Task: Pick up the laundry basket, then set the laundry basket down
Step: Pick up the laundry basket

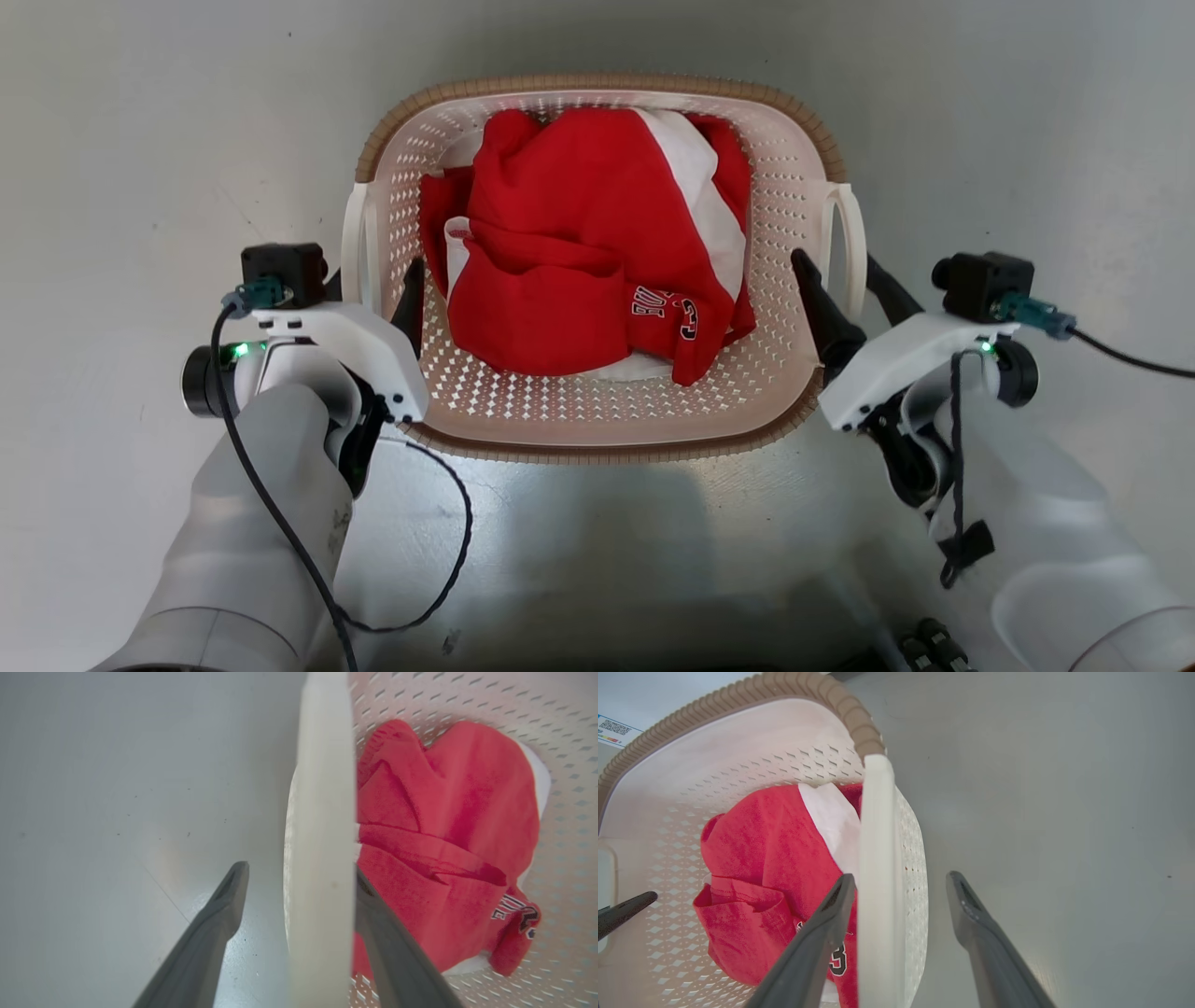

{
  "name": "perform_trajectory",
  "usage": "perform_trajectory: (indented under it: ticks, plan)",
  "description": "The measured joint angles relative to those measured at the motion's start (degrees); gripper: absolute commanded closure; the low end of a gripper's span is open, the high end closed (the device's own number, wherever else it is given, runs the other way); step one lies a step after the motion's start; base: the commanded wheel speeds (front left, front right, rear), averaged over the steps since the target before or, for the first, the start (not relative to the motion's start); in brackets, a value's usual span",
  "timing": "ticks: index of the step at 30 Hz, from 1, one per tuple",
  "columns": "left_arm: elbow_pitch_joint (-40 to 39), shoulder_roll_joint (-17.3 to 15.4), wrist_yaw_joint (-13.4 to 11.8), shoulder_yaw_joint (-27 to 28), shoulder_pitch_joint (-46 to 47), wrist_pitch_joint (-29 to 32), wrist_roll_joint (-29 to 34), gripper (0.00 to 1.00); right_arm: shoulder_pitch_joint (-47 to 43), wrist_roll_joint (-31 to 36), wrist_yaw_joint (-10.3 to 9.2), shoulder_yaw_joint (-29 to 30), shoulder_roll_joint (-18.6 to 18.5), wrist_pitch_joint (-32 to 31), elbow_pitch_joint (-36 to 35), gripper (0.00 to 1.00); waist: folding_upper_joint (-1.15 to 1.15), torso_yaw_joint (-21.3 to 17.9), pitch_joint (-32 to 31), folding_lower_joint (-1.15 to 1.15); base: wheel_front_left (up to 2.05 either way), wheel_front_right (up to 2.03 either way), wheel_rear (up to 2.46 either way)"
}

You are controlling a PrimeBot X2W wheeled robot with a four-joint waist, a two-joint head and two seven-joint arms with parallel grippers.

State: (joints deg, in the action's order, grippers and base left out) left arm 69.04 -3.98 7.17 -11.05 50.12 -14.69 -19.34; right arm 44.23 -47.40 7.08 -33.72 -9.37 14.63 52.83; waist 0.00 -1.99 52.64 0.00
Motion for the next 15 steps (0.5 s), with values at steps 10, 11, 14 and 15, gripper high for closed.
perform_trajectory:
  ticks: [10, 11, 14, 15]
  plan:
    - [-0.25, 0.09, 0.23, -3.03, 0.83, -0.02, -3.42, 1.0, 1.71, -3.05, 0.14, -2.34, -0.71, -0.01, 0.09, 1.0, 0.0, 0.31, 0.63, 0.0, 0.0, 0.0, 0.0]
    - [-0.25, 0.09, 0.23, -3.36, 0.83, -0.02, -4.07, 1.0, 1.79, -3.34, 0.13, -2.55, -0.73, -0.01, 0.13, 1.0, 0.0, 0.31, 0.57, 0.0, 0.0, 0.0, 0.0]
    - [-0.23, 0.04, 0.23, -4.1, 0.83, -0.01, -5.1, 1.0, 1.78, -3.85, -0.01, -3.26, -0.8, -0.01, 0.34, 1.0, 0.0, 0.26, 0.29, 0.0, 0.0, 0.0, 0.0]
    - [-0.2, 0.04, 0.23, -4.28, 0.83, -0.01, -5.37, 1.0, 1.78, -4.01, -0.01, -3.35, -0.82, -0.01, 0.37, 1.0, 0.0, 0.24, 0.14, 0.0, 0.0, 0.0, 0.0]
